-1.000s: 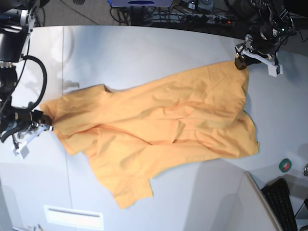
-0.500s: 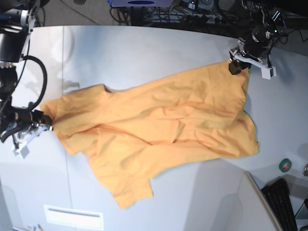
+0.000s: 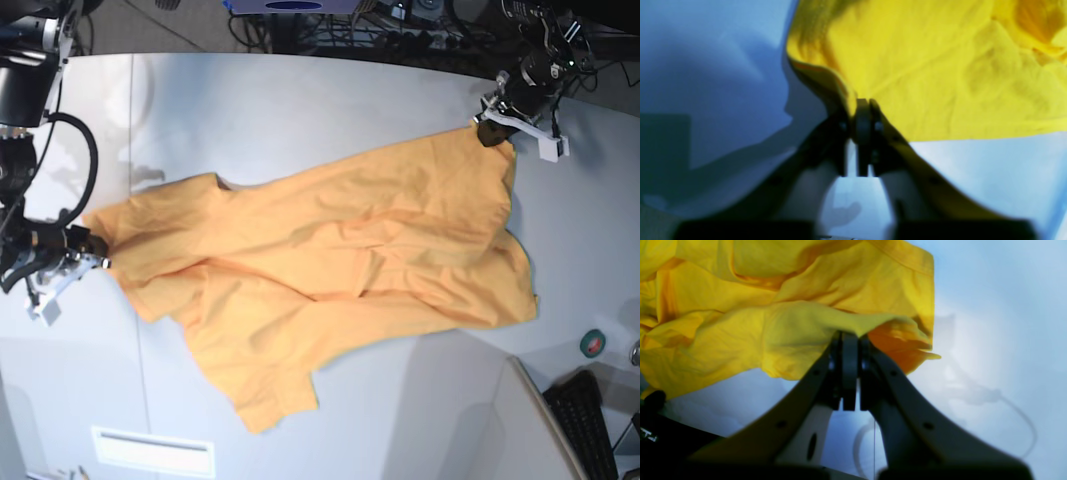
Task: Layout the t-shirt on the table in an organized manner, then fold the t-shirt properly
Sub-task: 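Hold the shirt corner with the left gripper, adjusting its grip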
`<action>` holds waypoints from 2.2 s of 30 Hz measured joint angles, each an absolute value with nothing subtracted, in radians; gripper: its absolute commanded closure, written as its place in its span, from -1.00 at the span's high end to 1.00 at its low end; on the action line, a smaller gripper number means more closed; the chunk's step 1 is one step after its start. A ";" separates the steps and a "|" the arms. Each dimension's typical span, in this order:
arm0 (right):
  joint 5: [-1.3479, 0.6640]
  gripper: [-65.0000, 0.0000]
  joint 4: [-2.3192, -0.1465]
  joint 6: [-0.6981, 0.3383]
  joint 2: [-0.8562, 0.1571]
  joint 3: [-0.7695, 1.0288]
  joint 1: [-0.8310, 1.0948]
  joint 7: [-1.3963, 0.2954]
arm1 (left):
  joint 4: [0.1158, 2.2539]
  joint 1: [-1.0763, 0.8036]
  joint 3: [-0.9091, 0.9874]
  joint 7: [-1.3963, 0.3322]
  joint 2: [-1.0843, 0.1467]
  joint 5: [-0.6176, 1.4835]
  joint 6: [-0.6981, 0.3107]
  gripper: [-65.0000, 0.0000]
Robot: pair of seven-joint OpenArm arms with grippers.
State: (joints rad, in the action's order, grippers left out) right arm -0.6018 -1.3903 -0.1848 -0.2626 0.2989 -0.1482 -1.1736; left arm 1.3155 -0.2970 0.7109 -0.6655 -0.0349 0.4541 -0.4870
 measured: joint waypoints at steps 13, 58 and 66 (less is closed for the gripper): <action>-0.602 -1.00 -1.390 -0.185 -0.262 0.299 -0.148 -1.174 | 1.313 -0.292 0.837 -0.663 -0.026 0.447 -0.490 -0.08; -0.602 -1.00 -1.390 -0.185 -0.263 0.299 -0.148 -1.174 | 1.200 -0.253 0.825 -0.616 -0.022 0.483 -0.580 -0.83; -0.600 -1.00 -1.346 -0.185 -0.262 0.299 -0.139 -1.160 | 1.205 -0.256 0.825 -0.628 -0.022 0.480 -0.580 -1.00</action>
State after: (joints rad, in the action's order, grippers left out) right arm -0.5999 -1.3460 -0.1848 -0.2623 0.2985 -0.1390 -1.1603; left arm 1.2053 -0.2558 0.8249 -0.6285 -0.0219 0.4797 -0.5804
